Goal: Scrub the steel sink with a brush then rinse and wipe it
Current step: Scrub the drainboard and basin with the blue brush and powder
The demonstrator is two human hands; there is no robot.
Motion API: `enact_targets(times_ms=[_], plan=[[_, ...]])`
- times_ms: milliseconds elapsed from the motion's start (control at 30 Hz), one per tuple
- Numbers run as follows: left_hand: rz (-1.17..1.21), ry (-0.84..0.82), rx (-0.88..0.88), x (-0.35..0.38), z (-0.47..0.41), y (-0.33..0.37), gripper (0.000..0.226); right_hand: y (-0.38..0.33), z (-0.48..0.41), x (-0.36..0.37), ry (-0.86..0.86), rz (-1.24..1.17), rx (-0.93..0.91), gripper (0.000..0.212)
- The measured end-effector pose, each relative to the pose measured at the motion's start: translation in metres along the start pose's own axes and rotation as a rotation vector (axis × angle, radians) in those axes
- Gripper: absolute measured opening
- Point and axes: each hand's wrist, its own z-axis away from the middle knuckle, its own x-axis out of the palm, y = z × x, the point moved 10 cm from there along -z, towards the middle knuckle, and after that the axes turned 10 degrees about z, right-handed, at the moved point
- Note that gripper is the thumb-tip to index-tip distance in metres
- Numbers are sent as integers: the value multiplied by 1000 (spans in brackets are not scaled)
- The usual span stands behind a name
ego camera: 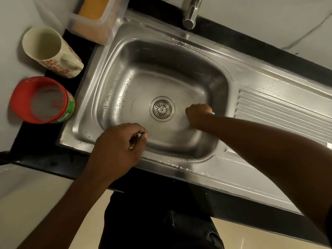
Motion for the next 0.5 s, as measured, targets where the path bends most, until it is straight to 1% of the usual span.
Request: enact_targets(times_ms=[67, 100, 133, 167, 200, 233, 267, 333, 367, 433, 500], plan=[[2, -3, 0, 0, 1, 2, 15, -23, 9, 25, -135, -110, -40, 34], [0, 0, -1, 0, 2, 2, 14, -36, 13, 35, -196, -148, -72, 38], [-6, 4, 2, 0, 2, 3, 11, -44, 16, 43, -242, -163, -100, 42], [-14, 8, 8, 0, 3, 4, 9, -50, 18, 47, -284, -168, -123, 41], [-22, 10, 15, 0, 3, 5, 8, -53, 19, 50, -342, -175, -148, 34], [-26, 7, 20, 1, 3, 6, 8, -53, 21, 57, -455, -189, -156, 22], [-26, 0, 22, 2, 3, 6, 8, -50, 24, 65, -612, -212, -157, 20], [-19, -13, 23, 3, 4, 5, 9, -33, 37, 73, -923, -153, -158, 47], [-16, -19, 23, 4, 5, 5, 11, -22, 42, 70, -1000, -122, -159, 52], [-6, -27, 25, 6, 5, 4, 15, -6, 53, 57, -1068, -99, -193, 49], [4, -34, 20, 7, 4, 4, 19, -3, 56, 54, -1099, -149, -221, 45]])
